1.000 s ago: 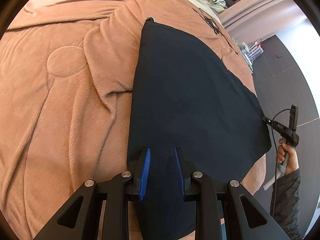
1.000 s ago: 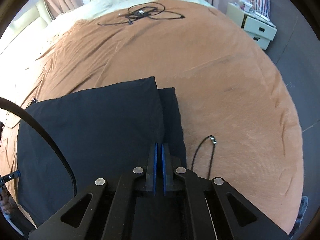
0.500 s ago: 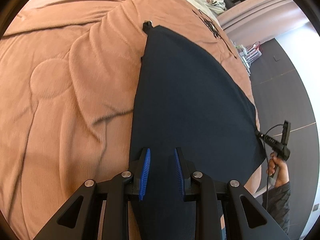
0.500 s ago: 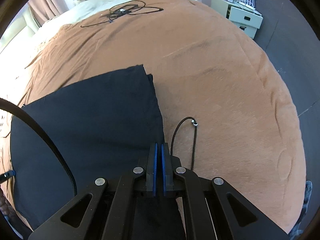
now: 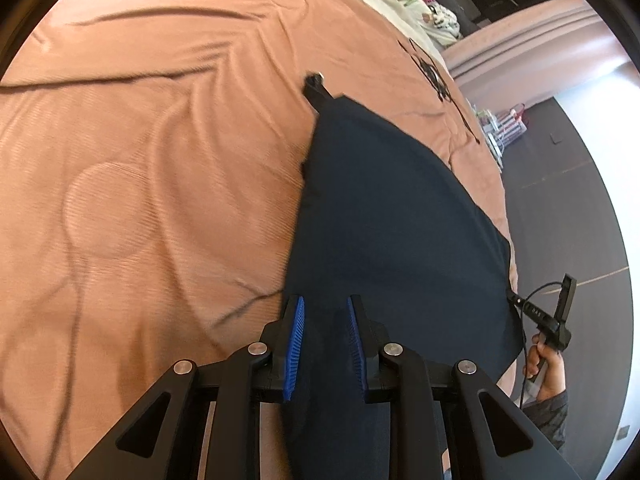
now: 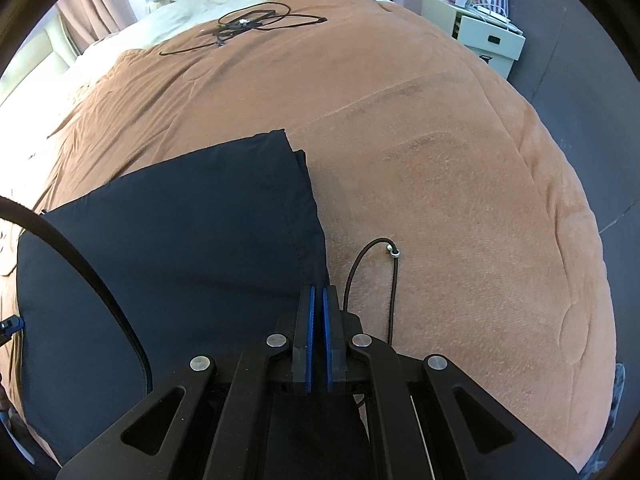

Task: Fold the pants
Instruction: 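Hold the folded pants with both tools and pull them straight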

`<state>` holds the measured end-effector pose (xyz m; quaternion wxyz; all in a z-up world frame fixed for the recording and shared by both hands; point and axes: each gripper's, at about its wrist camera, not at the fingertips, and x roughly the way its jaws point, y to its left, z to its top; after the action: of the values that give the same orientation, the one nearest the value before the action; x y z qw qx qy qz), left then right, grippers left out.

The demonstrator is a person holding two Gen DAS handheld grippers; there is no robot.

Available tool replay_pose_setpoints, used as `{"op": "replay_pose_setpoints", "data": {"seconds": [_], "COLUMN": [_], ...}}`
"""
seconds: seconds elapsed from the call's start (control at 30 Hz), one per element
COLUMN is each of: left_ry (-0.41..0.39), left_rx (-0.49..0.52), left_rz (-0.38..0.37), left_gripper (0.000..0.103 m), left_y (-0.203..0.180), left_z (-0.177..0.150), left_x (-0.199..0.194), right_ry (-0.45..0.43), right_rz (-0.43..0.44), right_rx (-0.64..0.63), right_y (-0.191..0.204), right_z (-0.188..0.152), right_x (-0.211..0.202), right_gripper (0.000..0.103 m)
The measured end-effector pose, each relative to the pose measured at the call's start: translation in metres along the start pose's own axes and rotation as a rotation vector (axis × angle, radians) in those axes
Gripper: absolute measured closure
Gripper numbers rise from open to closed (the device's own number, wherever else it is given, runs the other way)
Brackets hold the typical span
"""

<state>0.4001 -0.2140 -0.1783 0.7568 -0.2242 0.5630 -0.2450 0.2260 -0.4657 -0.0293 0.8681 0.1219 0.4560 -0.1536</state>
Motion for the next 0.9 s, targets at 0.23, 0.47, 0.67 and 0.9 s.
{"op": "replay_pose_setpoints", "data": {"seconds": [0.23, 0.47, 0.67, 0.9], "left_ry": [0.026, 0.048, 0.057, 0.074], "left_rx": [-0.007, 0.014, -0.038, -0.018], "left_rz": [0.044, -0.013, -0.157, -0.103], "left_gripper": [0.079, 0.074, 0.074, 0.083], "left_y": [0.010, 0.012, 0.021, 0.023], "left_z": [-0.003, 0.003, 0.001, -0.002], "left_x": [0.003, 0.018, 0.017, 0.018], "right_ry": [0.005, 0.009, 0.008, 0.006], "right_rz": [0.006, 0.010, 0.006, 0.004], "right_rx": [0.008, 0.002, 0.005, 0.005], "right_y": [-0.003, -0.003, -0.003, -0.001], "right_z": [0.001, 0.001, 0.000, -0.001], "right_x": [0.004, 0.006, 0.009, 0.010], "right_gripper": [0.102, 0.102, 0.102, 0.102]}}
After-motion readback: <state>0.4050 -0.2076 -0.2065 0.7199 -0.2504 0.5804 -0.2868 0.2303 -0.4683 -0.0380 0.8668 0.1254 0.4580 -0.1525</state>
